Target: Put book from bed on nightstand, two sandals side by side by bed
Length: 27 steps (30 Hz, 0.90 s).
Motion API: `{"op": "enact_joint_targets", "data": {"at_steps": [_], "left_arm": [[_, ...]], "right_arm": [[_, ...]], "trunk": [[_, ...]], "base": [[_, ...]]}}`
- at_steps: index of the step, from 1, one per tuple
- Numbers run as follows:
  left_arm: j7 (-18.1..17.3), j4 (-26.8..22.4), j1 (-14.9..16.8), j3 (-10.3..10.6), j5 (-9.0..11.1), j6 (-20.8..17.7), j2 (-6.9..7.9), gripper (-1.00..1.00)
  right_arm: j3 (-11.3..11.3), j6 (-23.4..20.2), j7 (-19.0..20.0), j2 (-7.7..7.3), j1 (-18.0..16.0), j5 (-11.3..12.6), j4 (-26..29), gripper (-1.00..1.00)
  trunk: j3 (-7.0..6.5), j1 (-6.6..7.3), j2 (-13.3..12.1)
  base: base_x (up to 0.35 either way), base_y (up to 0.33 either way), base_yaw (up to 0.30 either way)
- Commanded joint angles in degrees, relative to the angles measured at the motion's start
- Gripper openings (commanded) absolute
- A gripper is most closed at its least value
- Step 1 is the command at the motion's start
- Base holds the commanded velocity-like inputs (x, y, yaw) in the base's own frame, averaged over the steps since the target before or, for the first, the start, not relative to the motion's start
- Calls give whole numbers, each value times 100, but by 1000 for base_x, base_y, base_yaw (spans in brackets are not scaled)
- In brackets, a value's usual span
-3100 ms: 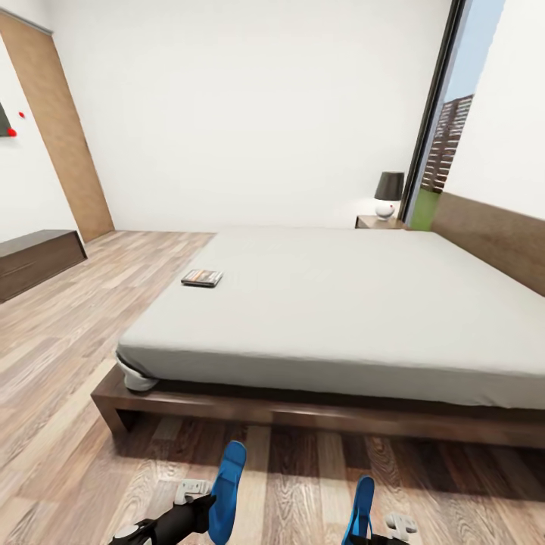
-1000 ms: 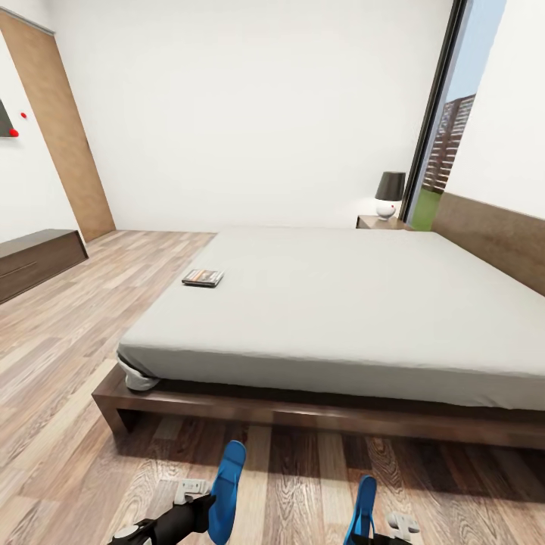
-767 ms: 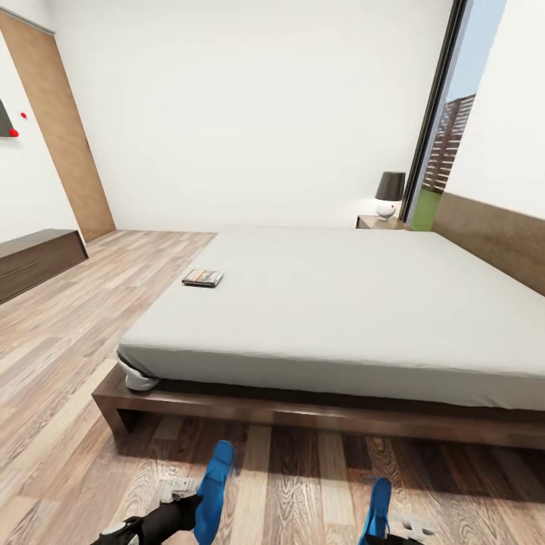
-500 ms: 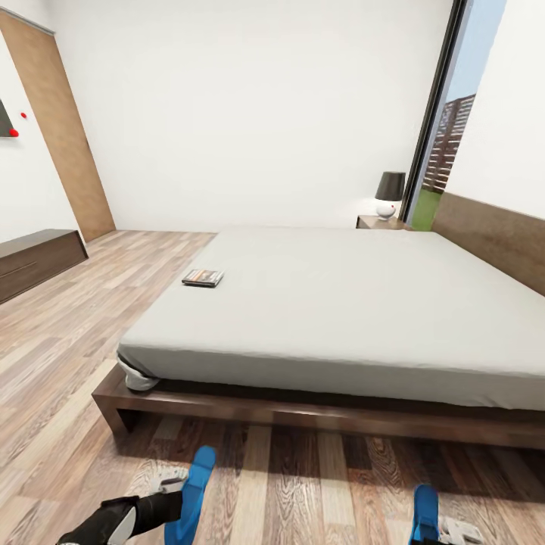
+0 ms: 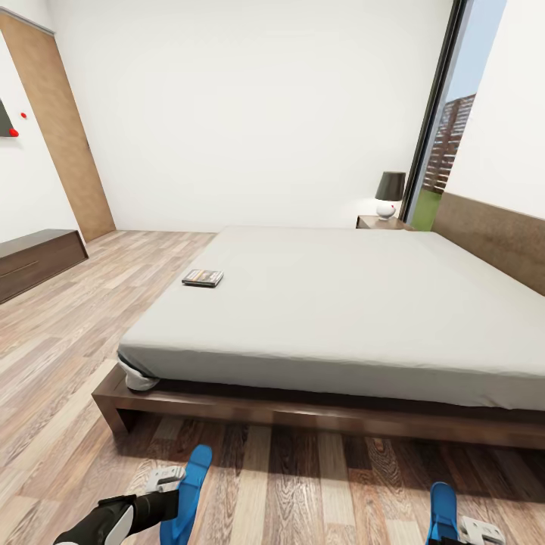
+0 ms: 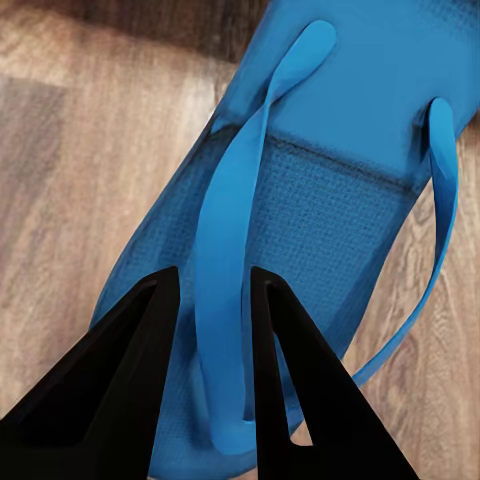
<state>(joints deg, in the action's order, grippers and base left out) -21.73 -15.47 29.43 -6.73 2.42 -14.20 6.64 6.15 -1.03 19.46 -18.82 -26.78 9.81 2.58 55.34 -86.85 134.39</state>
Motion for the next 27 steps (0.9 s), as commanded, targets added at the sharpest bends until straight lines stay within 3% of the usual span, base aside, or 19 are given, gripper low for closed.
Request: {"op": "enact_joint_targets", "data": {"at_steps": [1,15,21,22,24,25,27], "left_arm": [[-18,-9,1,-39,22,-57,-4,-100],[-16,-9,1,-39,22,-57,-5,-100],[-16,-9,1,-32,22,-57,-5,-100],[-16,-9,1,-31,22,-57,-5,-100],[-16,-9,1,-30,22,-57,-5,-100],[-16,-9,1,-30,22,-57,-5,-100],[-16,-9,1,-33,22,-57,-5,-100]], "right_arm": [[44,-11,37,1,-3,21,-3,-100],[41,-6,40,1,-3,18,-3,-100],[47,-37,107,-48,-3,21,3,-100],[48,-61,437,-237,-3,29,4,-100],[48,-89,1751,-676,-3,194,-29,-100],[50,-115,2562,-835,-3,416,-42,-100],[52,-423,3578,-1041,-3,816,-20,-100]], "trunk": [[5,1,2],[221,-262,483],[221,-262,483],[221,-262,483],[221,-262,483],[221,-262,483],[221,-262,483]], "base": [[0,0,0],[0,0,0],[0,0,0],[0,0,0],[0,0,0],[0,0,0],[0,0,0]]}}
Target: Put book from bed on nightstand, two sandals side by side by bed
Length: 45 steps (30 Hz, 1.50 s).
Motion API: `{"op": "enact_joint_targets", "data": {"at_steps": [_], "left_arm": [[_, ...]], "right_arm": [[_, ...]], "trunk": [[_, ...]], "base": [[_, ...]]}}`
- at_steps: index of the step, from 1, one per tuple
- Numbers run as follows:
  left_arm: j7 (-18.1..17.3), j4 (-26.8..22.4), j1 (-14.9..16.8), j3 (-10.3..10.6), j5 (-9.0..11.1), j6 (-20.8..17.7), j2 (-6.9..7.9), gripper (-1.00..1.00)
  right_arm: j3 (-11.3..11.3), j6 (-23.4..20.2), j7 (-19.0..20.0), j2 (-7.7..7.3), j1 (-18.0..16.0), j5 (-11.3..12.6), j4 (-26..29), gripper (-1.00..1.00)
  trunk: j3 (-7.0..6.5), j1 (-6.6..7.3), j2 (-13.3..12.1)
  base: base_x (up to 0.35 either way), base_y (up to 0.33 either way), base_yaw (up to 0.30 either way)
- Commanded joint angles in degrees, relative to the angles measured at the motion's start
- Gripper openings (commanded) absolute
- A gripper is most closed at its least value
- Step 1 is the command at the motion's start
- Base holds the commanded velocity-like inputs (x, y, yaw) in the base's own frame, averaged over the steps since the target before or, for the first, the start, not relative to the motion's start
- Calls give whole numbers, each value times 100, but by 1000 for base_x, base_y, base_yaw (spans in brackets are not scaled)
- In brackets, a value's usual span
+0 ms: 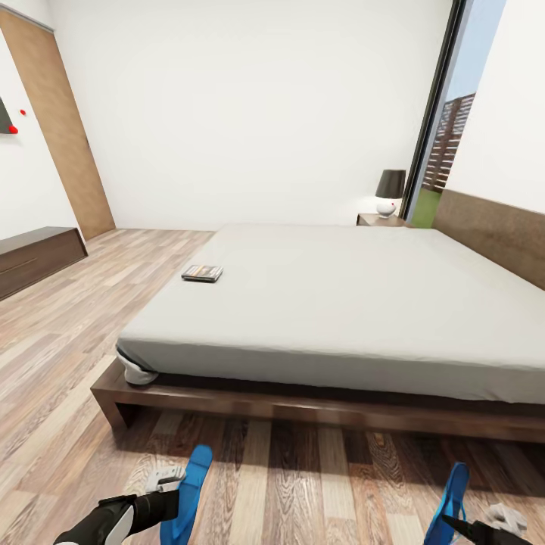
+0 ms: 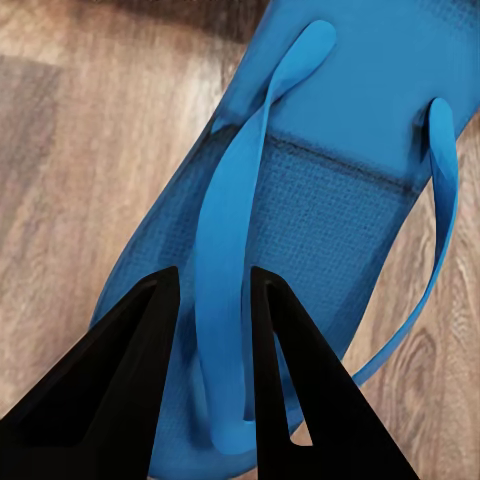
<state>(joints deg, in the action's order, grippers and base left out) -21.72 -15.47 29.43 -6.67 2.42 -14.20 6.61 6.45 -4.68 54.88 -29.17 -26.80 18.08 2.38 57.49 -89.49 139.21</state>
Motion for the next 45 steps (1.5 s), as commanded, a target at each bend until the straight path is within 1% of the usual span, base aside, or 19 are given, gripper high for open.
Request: {"op": "enact_joint_targets", "data": {"at_steps": [1,2,3,4,7,8,10,11,14,20,25,28,30,32,33,35,38,43,45], "left_arm": [[-16,-8,1,-42,25,-57,-2,-100],[-18,-8,1,-43,26,-57,-2,-100],[-19,-8,1,-44,28,-57,-2,-100],[-20,-8,0,-40,29,-56,-2,-100],[-18,-8,0,-35,30,-50,-8,-100],[-21,-8,1,-31,30,-49,-10,-100],[-22,-8,1,-33,30,-48,-10,-100],[-22,-8,1,-29,30,-52,-11,-100],[-21,-8,1,-27,30,-53,-11,-100],[-16,-8,1,-37,30,-48,-11,-100],[-14,-16,1,-49,30,-60,-8,-100],[-1,-403,1,-52,30,-172,-3,-100],[30,-862,10,-53,29,-603,-3,-100],[46,-1443,15,-53,24,-1545,15,-100],[58,-1960,17,-58,23,-2320,31,-100],[62,-2552,18,-72,25,-2957,100,-100],[56,-2915,19,-85,29,-3322,289,-100],[60,-2990,19,-85,30,-3418,485,-100],[57,-2989,19,-82,35,-3421,578,-100]], "right_arm": [[21,-484,334,-131,-1,133,23,-100],[17,-1002,486,-200,-5,207,116,-100],[13,-1361,543,-224,-7,234,318,-100],[7,-1805,590,-244,-8,254,656,-100],[3,-2698,625,-259,-9,271,1172,-100],[4,-3215,631,-262,-9,276,1308,-100],[5,-3803,635,-264,-10,281,1518,-100],[5,-4162,632,-264,-10,278,1869,-100],[-2,-4302,635,-265,-10,281,2077,-100],[-2,-4337,631,-263,-10,253,2124,-100],[-4,-4339,609,-257,-10,245,2126,-100],[-4,-4339,604,-256,-10,241,2126,-100],[-4,-4339,603,-256,-10,240,2126,-100],[-4,-4339,603,-256,-10,240,2126,-100],[-4,-4339,603,-256,-10,240,2126,-100],[-4,-4339,603,-256,-10,240,2126,-100],[-4,-4339,603,-250,-10,240,2126,-100],[-4,-4339,603,-251,-10,240,2126,-100],[-4,-4339,603,-252,-10,240,2126,-100]], "trunk": [[5,1,2],[5,1,2],[5,1,2],[5,1,2],[5,1,2],[5,1,2],[5,1,2],[23,-21,42],[77,-87,162],[185,-219,403],[296,-232,410],[296,-232,410],[296,-232,410],[296,-232,410],[296,-232,410],[296,-232,410],[296,-232,410],[296,-232,410],[340,-237,412]], "base": [[0,0,0],[0,0,0],[0,0,0],[0,0,0],[0,0,0],[0,0,0],[0,0,0],[0,0,0],[0,0,0],[0,0,0],[0,0,0],[0,0,0],[0,0,0],[0,0,0],[0,0,0],[0,0,0],[0,0,0],[0,0,0],[0,0,0]]}}
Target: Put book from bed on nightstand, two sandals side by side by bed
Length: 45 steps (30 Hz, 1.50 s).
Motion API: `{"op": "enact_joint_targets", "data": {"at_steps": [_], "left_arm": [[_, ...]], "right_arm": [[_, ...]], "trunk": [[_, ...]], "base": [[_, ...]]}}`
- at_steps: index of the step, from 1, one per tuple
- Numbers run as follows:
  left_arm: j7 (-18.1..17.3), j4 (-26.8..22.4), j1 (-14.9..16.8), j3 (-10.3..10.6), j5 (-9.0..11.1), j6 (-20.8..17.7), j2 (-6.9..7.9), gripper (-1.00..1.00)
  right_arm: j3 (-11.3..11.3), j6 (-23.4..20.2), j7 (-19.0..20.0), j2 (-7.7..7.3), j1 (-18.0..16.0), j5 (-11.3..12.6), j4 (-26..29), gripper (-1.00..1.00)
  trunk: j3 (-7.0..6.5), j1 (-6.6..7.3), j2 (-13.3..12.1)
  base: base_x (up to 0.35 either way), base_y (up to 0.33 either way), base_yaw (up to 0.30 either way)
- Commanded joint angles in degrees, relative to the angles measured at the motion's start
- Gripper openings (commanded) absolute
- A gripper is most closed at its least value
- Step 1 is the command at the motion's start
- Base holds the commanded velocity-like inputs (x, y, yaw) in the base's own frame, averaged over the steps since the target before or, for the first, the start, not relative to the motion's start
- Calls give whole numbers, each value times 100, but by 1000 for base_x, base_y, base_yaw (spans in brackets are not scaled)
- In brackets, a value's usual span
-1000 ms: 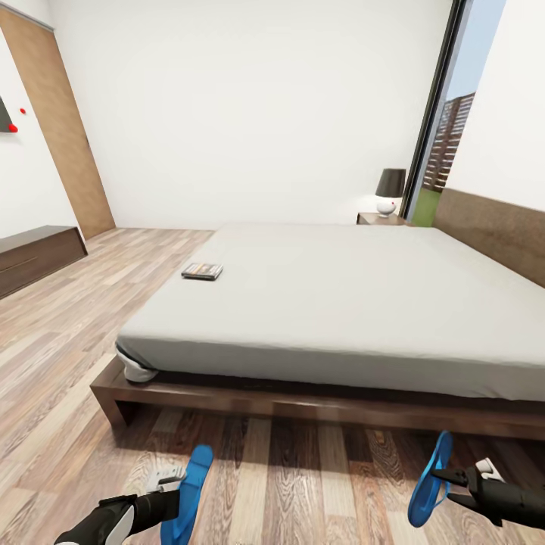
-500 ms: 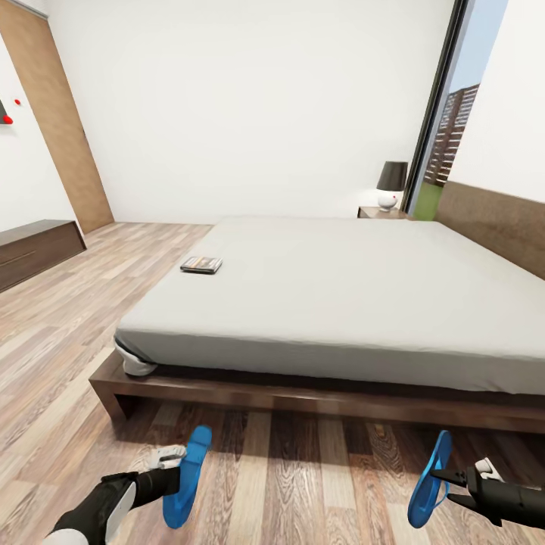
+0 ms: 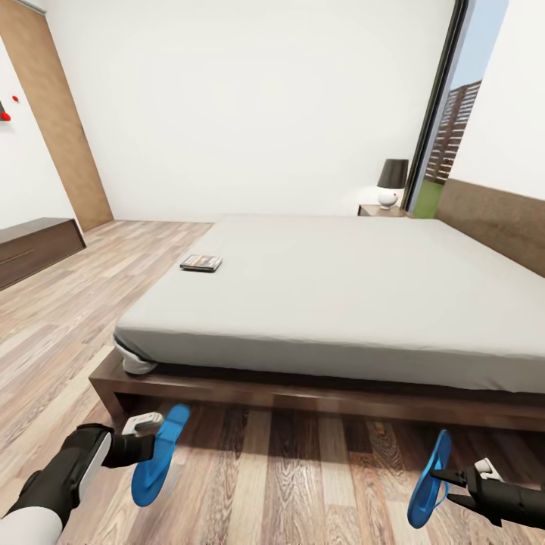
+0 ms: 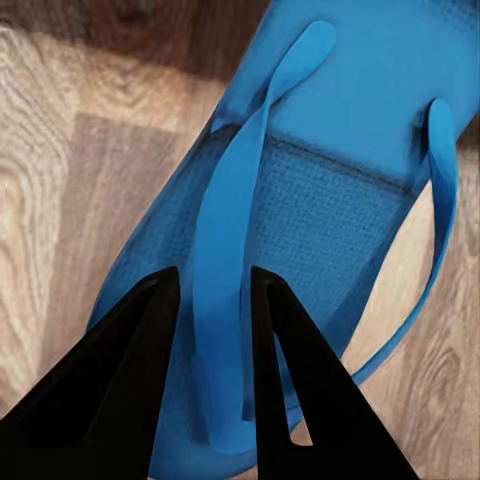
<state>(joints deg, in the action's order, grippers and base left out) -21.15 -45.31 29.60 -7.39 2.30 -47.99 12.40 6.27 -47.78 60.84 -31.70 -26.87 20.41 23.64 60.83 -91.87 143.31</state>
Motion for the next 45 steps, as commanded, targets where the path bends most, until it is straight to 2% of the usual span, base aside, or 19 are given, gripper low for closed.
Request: {"op": "enact_joint_targets", "data": {"at_steps": [1,12,15,17,18,20,23,25,27,29,31,33,35,39,43,44,45], "left_arm": [[-2,-5,2,-10,49,-43,32,-100],[-51,-1,2,19,100,-40,8,-100],[-216,8,2,11,121,-47,16,-100],[-559,28,2,-1,127,-50,36,-100],[-1135,152,2,-41,114,-43,89,-100],[-1658,284,2,-92,107,-33,236,-100],[-2209,363,2,-134,119,-22,515,-100],[-2418,377,2,-186,125,-20,596,-100],[-2729,387,2,-457,121,-17,707,-100],[-2848,390,2,-795,113,-12,751,-100],[-2891,391,2,-1201,89,-10,771,-100],[-2879,391,2,-1373,69,-8,775,-100],[-2866,390,2,-1444,51,-5,774,-100],[-2729,383,2,-1457,32,-1,763,-100],[-1957,363,2,-1430,23,0,714,-100],[-1637,356,2,-1424,24,-2,651,-100],[-1469,351,2,-1421,24,-6,600,-100]], "right_arm": [[15,-29,5,-1,-3,7,0,-100],[15,-29,6,3,-3,7,0,-100],[15,-29,6,5,-3,7,0,-100],[15,-29,6,0,-3,7,0,-100],[15,-29,6,-2,-3,7,-1,-100],[15,-29,6,-3,-3,7,0,-100],[15,-29,6,-3,-3,7,0,-100],[15,-29,6,-3,-3,7,0,-100],[15,-29,6,-1,-3,7,0,-100],[15,-29,6,0,-3,7,0,-100],[15,-29,6,-1,-3,7,0,-100],[15,-29,6,-1,-3,7,0,-100],[15,-29,6,-1,-3,7,0,-100],[15,-29,6,0,-3,7,0,-100],[15,-29,6,4,-3,7,0,-100],[15,-29,6,5,-3,7,0,-100],[15,-29,6,5,-3,7,0,-100]], "trunk": [[28,-1,4],[272,-29,19],[272,-29,19],[272,-29,19],[272,-29,19],[272,-29,19],[272,-29,19],[272,-29,19],[272,-29,19],[272,-29,19],[272,-29,19],[272,-29,19],[272,-29,19],[272,-29,19],[272,-29,19],[272,-29,19],[272,-29,19]], "base": [[0,0,0],[0,0,0],[0,0,0],[0,0,0],[0,0,0],[0,0,0],[0,0,0],[0,0,0],[0,0,0],[0,0,0],[0,0,0],[0,0,0],[0,0,0],[0,0,0],[0,0,0],[0,0,0],[0,0,0]]}}
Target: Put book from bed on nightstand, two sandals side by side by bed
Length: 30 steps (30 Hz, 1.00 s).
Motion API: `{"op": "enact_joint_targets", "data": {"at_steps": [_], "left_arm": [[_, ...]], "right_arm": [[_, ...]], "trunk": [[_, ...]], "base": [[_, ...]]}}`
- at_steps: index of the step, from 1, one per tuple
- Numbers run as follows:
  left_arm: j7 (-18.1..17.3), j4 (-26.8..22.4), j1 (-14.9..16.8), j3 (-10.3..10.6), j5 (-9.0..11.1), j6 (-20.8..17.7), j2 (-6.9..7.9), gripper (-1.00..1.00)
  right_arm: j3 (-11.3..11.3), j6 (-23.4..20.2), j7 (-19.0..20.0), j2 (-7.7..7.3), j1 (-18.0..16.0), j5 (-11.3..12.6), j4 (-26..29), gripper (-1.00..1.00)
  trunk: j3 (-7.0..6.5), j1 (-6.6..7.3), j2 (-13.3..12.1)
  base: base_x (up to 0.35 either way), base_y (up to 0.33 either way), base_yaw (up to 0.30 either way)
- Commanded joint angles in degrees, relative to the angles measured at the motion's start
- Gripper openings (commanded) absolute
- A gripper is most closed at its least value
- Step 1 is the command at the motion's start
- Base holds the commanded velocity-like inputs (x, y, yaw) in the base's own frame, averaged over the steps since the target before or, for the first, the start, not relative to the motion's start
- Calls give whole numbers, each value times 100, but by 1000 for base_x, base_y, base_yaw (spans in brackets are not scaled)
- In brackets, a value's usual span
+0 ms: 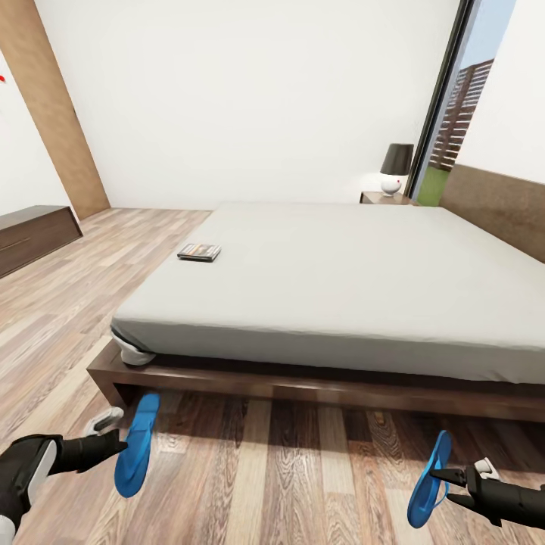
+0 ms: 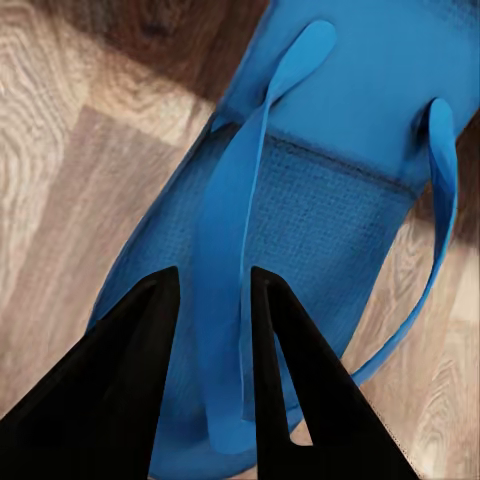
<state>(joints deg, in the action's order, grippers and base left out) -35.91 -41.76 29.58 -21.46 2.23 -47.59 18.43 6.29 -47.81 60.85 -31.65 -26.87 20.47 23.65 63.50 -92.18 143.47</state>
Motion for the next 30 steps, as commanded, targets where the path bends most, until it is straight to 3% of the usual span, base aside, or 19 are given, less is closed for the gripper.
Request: {"op": "enact_joint_targets", "data": {"at_steps": [1,3,6,10,12,14,22,30], "left_arm": [[119,-8,4,-2,32,-55,-44,-100],[244,-20,4,82,32,-73,-94,-100],[312,-50,21,403,6,-161,-107,-100],[328,-114,140,579,-141,-669,-102,-100],[325,-188,171,598,-319,-809,-95,-100],[326,-202,180,604,-365,-836,-94,-100],[322,-204,186,608,-423,-861,-103,-100],[321,-201,311,608,-419,-877,-78,-100]], "right_arm": [[13,-26,6,1,-2,1,0,-100],[13,-26,6,-3,-2,1,0,-100],[13,-26,6,-7,-2,1,0,-100],[13,-26,6,-8,-2,2,0,-100],[13,-26,6,-6,-2,1,-1,-100],[13,-26,6,-7,-2,7,-1,-100],[13,-26,12,0,-2,4,-2,-100],[13,-26,10,1,-2,5,-3,-100]], "trunk": [[5,1,2],[5,1,2],[5,1,2],[71,-6,6],[116,-12,9],[160,-17,11],[337,-37,22],[337,-37,22]], "base": [[0,0,0],[0,0,0],[0,0,0],[0,0,0],[0,0,0],[0,0,0],[0,0,0],[0,0,0]]}}
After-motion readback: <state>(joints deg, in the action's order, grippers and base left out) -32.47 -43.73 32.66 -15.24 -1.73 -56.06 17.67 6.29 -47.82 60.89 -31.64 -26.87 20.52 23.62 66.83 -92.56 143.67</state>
